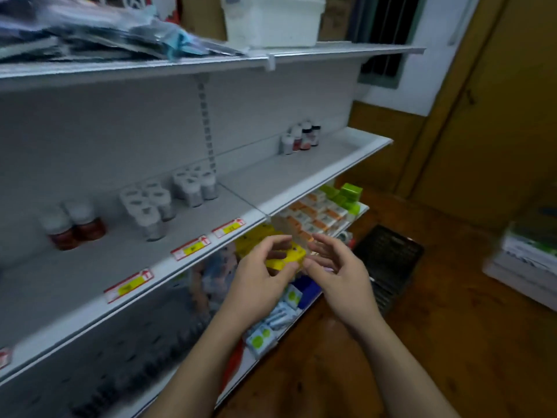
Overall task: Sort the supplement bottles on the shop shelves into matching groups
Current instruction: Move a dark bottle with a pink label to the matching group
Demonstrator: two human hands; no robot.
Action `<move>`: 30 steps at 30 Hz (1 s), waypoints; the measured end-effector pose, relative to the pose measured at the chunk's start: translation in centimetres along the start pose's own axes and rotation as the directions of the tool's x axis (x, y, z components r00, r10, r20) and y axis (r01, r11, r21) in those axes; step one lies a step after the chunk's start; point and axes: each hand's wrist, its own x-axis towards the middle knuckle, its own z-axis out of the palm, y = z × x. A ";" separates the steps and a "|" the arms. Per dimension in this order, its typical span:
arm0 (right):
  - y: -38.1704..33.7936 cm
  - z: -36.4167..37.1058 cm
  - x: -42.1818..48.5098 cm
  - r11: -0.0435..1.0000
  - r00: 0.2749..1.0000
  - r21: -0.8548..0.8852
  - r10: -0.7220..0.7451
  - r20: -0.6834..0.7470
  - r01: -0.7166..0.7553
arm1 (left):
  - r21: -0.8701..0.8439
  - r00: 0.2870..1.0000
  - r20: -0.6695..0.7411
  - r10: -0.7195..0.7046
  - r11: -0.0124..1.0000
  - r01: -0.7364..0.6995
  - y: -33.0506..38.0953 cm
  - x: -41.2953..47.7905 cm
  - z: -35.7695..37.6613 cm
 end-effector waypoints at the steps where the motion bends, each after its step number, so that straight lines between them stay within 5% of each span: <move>1: 0.2 -1.1 0.4 1.000 1.000 -0.007 0.003 -0.026 -0.003 | -0.016 1.000 0.019 0.006 1.000 -0.006 0.4 0.7 1.3; 13: 5.5 -8.1 12.3 0.994 0.992 -0.091 0.056 -0.111 -0.066 | -0.115 0.995 0.093 -0.039 0.992 0.050 -1.9 12.9 10.4; 30: 11.5 -11.5 37.5 0.980 0.979 0.029 0.198 -0.040 -0.197 | -0.155 0.976 -0.037 -0.213 0.966 0.205 -7.6 36.4 15.8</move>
